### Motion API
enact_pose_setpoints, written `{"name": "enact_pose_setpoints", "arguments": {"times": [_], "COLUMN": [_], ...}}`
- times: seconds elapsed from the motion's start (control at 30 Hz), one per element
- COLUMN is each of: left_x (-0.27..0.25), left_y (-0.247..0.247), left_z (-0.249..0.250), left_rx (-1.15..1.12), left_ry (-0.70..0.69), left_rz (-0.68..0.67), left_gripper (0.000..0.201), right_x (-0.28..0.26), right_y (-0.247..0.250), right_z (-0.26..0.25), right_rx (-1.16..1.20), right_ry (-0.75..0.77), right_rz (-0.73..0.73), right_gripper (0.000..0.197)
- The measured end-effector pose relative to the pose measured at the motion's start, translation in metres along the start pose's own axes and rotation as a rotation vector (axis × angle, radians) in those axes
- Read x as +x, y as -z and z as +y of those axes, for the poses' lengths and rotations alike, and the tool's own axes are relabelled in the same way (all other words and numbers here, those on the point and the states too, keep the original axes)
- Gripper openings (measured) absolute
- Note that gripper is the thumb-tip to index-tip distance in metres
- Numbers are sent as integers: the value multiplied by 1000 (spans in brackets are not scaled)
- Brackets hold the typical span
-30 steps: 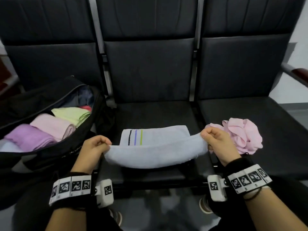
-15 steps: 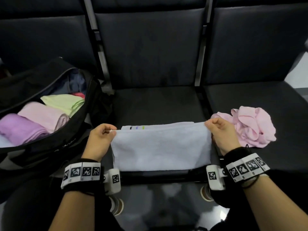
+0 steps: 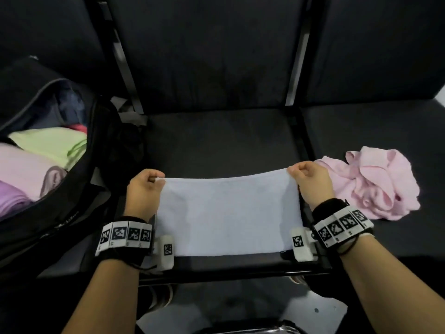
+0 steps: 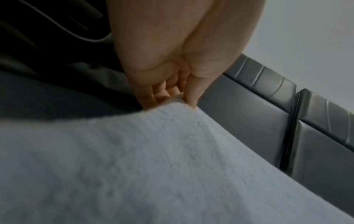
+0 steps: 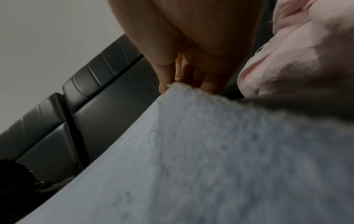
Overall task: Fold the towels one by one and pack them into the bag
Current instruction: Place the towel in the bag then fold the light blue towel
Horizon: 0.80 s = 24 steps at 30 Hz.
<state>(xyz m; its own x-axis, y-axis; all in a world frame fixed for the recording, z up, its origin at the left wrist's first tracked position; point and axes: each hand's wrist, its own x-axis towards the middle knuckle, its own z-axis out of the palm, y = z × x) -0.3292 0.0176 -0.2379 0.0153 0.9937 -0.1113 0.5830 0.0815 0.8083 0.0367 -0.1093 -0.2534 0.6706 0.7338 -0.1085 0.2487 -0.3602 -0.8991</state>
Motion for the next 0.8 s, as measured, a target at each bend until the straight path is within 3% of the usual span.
{"name": "enact_pose_setpoints", "arguments": {"times": [0.07, 0.23, 0.4, 0.5, 0.57, 0.8], "left_x": [0, -15, -46, -58, -66, -86], "left_y": [-5, 3, 8, 10, 11, 7], "left_z": [-2, -11, -19, -22, -21, -11], "left_rx": [7, 82, 178, 218, 246, 257], "left_ry": [3, 26, 74, 68, 74, 91], "left_rz": [-8, -34, -150, -168, -168, -259], "left_gripper": [15, 21, 16, 17, 21, 22], "right_x": [3, -15, -45, -55, -59, -63], "right_y": [1, 14, 14, 8, 8, 36], "right_z": [4, 17, 17, 12, 12, -10], "right_rx": [-64, -264, -414, -359, -322, -116], "right_ry": [-33, -66, -47, -89, -120, -215], "right_rz": [-19, -129, -222, -197, -201, -171], "right_gripper": [5, 26, 19, 18, 30, 23]}}
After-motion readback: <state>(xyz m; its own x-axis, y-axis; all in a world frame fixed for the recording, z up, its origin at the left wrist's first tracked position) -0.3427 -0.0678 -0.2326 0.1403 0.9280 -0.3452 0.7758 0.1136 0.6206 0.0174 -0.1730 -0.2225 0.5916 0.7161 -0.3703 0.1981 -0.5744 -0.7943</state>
